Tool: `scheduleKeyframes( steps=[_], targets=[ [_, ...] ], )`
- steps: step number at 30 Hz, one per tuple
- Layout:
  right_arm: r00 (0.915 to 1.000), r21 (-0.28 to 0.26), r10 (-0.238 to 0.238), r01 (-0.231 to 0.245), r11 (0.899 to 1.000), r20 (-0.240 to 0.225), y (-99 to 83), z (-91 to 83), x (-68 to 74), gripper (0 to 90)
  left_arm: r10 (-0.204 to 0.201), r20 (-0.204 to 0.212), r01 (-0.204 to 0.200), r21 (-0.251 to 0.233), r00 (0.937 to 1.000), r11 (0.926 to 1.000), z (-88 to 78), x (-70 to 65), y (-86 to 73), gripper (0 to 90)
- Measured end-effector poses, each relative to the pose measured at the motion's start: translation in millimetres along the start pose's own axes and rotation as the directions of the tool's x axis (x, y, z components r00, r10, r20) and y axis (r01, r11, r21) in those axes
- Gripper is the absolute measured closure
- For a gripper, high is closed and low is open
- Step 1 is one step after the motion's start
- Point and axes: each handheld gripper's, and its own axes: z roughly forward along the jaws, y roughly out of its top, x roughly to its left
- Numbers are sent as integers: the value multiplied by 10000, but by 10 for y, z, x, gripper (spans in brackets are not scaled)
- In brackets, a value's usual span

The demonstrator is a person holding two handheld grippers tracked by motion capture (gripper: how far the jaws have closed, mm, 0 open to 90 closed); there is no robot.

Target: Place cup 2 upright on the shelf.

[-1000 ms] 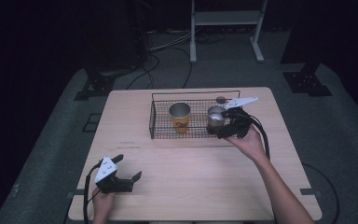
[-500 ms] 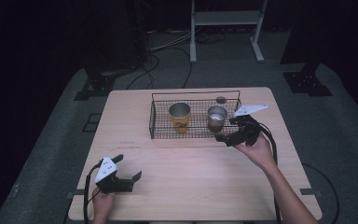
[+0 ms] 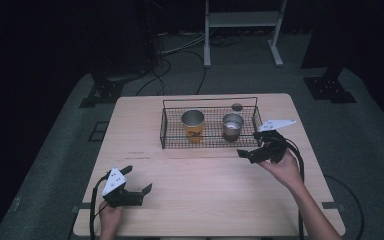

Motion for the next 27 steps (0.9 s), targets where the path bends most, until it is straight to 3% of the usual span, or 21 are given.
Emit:
scheduleKeyframes(
  steps=[27],
  targets=[
    [9987,71,437,-439,9990,263,-469,-163,-31,8,-48,-8,48,12,10000,10000,0,-1,1,0]
  ],
)
